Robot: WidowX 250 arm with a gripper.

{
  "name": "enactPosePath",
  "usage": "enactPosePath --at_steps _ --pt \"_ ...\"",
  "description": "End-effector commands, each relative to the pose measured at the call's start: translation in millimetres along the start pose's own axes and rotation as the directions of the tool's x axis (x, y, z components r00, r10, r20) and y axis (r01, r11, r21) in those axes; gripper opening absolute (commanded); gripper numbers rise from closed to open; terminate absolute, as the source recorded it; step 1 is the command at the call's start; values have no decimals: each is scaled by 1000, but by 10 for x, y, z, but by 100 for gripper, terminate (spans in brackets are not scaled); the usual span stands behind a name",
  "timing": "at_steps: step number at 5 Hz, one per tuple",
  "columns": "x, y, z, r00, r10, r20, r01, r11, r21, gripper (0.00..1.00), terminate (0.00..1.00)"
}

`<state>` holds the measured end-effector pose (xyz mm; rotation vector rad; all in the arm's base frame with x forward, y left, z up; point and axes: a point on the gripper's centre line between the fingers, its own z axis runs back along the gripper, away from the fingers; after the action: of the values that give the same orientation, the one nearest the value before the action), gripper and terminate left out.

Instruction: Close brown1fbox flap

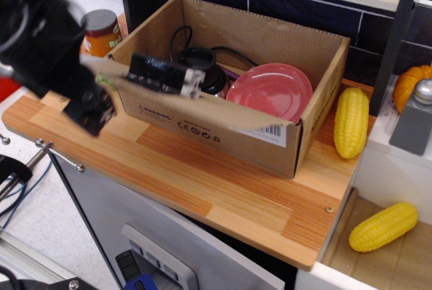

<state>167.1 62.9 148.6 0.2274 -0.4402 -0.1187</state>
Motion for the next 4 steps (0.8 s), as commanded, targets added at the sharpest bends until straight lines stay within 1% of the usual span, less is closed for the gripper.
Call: enactPosePath --at_steps 1,2,3,4 --pt "589 143 9 989 -131 61 128 990 50 100 0" --pt "911 170 -137 983 -179 47 179 984 6 100 0" --pt "1123 164 -292 972 -228 57 230 973 -18 100 0" --pt "1230 120 -463 968 -246 49 249 966 -68 100 0"
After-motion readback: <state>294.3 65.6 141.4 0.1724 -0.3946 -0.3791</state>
